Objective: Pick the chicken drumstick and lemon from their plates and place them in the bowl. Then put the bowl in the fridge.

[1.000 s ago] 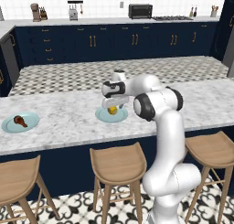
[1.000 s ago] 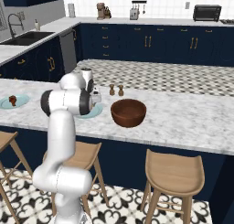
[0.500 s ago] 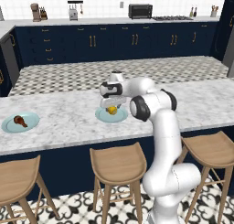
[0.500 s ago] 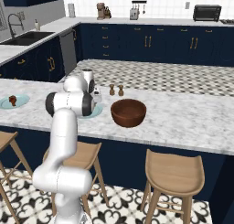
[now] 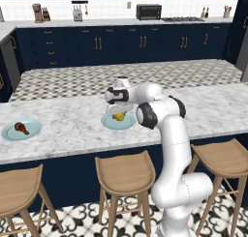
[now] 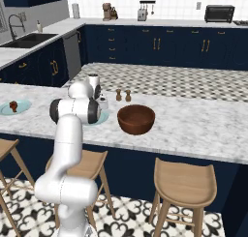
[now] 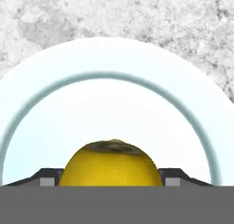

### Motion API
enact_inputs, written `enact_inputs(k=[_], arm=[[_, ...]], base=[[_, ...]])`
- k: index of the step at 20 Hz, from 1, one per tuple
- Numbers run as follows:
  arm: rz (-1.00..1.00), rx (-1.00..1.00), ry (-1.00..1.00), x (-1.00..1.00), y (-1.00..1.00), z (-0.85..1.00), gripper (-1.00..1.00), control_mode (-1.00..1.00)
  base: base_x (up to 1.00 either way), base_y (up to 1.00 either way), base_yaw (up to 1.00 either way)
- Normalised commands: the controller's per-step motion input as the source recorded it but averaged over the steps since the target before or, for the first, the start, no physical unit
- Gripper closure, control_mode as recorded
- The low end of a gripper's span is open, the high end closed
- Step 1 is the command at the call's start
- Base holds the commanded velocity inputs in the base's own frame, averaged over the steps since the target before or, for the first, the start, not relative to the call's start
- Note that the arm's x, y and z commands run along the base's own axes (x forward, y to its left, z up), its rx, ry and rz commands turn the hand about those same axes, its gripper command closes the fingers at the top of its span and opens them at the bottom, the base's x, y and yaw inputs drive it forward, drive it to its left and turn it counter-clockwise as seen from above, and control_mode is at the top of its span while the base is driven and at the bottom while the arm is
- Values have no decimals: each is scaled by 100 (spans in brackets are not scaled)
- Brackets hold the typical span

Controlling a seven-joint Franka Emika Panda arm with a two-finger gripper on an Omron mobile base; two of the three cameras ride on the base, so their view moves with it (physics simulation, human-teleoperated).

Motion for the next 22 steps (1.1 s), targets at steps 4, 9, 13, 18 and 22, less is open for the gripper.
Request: enact_inputs(k=[4, 9, 13, 18, 22], arm=[[-4, 0, 0, -34, -26, 35, 100, -100], [-9, 0, 0, -60, -45, 91, 100, -100], [-11, 0, 1, -71, -67, 74, 100, -100], [-15, 2, 7, -72, -98, 29, 100, -100], [-21, 0, 14, -36, -100, 6, 100, -100]], base=[[0, 0, 0], [0, 0, 0], [0, 0, 0], [0, 0, 0], [0, 0, 0]])
